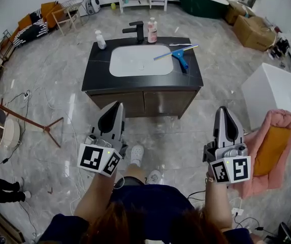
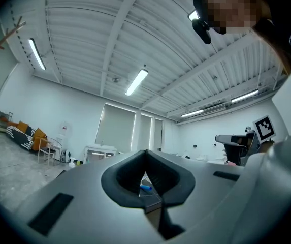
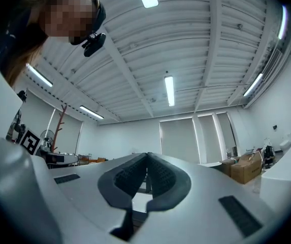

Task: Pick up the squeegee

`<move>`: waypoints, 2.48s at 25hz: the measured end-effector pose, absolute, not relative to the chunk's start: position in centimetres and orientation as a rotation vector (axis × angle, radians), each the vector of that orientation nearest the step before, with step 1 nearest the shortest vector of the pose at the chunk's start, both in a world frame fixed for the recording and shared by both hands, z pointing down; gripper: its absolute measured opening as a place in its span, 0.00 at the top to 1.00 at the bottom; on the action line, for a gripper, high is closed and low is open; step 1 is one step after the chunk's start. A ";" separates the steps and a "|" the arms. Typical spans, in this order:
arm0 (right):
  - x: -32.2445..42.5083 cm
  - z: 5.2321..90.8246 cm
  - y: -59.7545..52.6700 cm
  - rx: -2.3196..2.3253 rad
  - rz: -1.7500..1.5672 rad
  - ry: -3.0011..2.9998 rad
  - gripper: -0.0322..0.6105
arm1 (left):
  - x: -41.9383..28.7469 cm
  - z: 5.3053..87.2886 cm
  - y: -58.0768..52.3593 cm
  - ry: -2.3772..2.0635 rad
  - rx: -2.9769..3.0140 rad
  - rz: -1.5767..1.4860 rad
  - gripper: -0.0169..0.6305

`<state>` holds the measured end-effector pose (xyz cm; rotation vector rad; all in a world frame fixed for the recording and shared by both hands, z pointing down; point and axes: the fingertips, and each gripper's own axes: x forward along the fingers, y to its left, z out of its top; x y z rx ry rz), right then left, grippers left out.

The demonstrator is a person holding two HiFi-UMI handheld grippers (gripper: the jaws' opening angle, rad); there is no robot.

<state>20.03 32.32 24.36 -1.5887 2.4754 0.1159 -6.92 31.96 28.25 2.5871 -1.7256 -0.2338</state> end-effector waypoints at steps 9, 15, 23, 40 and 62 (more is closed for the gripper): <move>16.9 24.7 23.5 -1.626 0.131 2.463 0.93 | -9.3 29.0 22.2 -1.669 2.614 -0.247 0.95; 12.3 24.3 13.9 -1.638 0.144 2.465 0.93 | -13.2 29.0 12.1 -1.620 2.623 -0.265 0.95; 8.2 24.1 5.1 -1.682 0.169 2.430 0.93 | -16.5 28.6 1.6 -1.565 2.699 -0.224 0.95; 9.7 24.7 -13.6 -1.636 0.156 2.493 0.93 | -15.6 30.3 -14.0 -1.640 2.604 -0.246 0.95; 16.2 27.3 -34.1 -1.562 0.070 2.584 0.93 | -9.3 32.2 -32.4 -1.772 2.510 -0.164 0.95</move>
